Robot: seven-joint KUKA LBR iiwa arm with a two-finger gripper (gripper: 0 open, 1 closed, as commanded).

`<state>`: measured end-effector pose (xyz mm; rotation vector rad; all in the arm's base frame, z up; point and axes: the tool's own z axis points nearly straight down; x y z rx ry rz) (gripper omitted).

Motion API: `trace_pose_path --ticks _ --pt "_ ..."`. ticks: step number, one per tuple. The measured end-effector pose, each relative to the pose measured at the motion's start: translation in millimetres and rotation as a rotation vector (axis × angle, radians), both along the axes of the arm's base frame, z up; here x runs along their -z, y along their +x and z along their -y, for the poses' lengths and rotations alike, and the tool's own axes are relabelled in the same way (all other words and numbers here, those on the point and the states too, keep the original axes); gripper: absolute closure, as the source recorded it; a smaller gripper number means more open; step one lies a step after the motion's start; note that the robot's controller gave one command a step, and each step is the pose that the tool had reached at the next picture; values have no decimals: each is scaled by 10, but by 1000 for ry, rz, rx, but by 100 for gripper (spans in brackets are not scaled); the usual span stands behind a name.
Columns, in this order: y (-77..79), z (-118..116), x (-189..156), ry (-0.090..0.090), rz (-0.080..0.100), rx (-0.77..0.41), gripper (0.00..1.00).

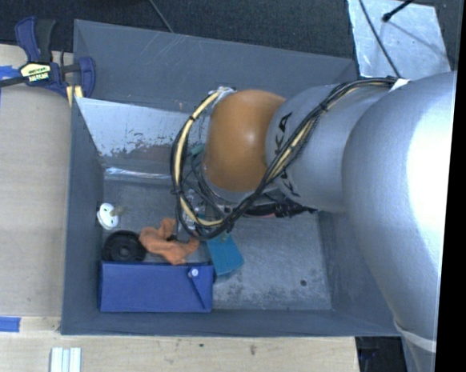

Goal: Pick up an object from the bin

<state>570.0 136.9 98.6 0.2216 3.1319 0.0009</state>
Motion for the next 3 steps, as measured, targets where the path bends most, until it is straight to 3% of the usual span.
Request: trace_pose_path --ticks 1,2,3 --pt "26 -65 -432 1 5 -13 100" --pt "-110 -198 -791 -2 -7 -11 100" --pt "-114 -143 -1486 0 -2 -18 100"
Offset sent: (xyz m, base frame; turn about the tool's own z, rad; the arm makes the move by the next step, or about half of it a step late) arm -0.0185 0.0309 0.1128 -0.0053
